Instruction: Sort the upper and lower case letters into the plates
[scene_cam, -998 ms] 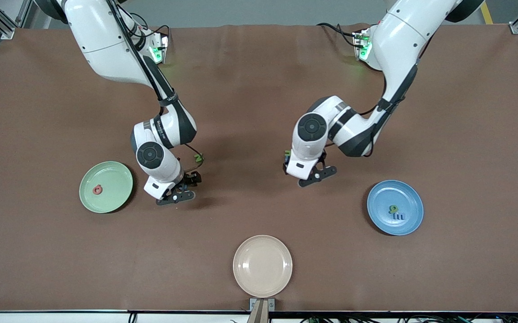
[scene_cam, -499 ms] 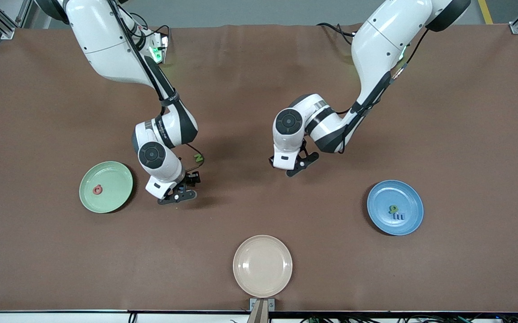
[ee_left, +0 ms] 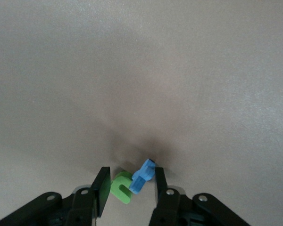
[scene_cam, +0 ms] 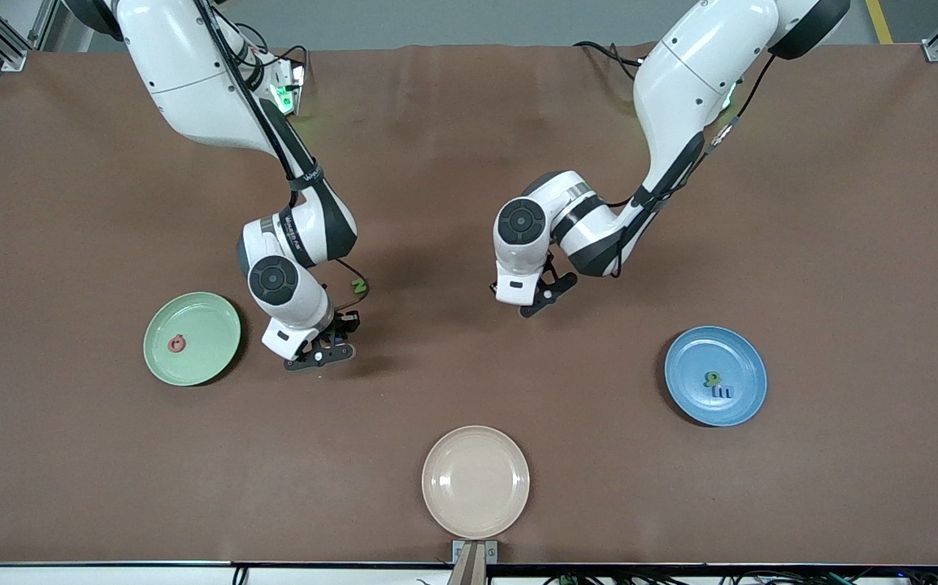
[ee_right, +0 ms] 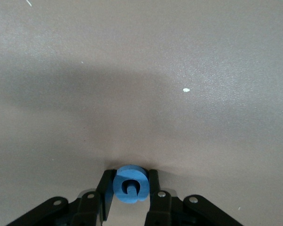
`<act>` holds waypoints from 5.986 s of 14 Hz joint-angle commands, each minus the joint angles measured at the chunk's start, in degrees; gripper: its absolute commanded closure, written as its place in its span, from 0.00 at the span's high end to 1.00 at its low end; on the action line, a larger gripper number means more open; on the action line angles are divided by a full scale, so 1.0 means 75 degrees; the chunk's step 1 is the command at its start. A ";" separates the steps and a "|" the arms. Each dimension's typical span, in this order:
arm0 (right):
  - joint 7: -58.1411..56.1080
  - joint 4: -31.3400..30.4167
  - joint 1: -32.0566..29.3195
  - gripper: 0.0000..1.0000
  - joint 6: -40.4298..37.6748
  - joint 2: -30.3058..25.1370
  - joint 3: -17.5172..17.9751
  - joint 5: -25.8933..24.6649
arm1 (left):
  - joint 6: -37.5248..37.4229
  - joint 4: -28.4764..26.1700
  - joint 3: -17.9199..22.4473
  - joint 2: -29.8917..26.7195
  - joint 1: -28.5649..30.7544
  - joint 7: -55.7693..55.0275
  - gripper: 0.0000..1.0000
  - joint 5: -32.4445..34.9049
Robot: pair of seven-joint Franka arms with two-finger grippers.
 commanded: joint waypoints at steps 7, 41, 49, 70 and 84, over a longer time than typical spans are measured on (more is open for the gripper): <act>-0.2902 -0.0052 -0.2252 0.20 -0.1871 -0.1345 -0.0069 -0.0013 | 0.0007 0.0765 0.0245 0.0027 0.0030 -0.0028 0.00 0.0612; 0.4309 -0.0214 -0.0956 0.99 -0.1557 -0.1004 0.0001 0.0233 | -0.1240 -0.0226 -0.2075 -0.0746 0.2973 0.1196 1.00 0.0744; 0.5354 -0.1082 -0.0698 0.98 -0.0816 -0.1040 0.0001 0.0245 | 0.0405 -0.1284 -0.2040 -0.0618 0.1928 0.0206 0.80 0.0989; 0.5414 -0.1247 -0.0369 0.49 0.0133 -0.0676 0.0001 0.0585 | 0.0850 -0.0897 -0.1864 0.0355 0.1870 0.0230 0.54 0.2080; 0.4948 -0.1224 -0.0334 0.17 -0.0743 -0.1436 -0.0022 0.0503 | 0.0780 -0.0956 -0.1864 0.0355 0.1776 0.0136 0.36 0.2033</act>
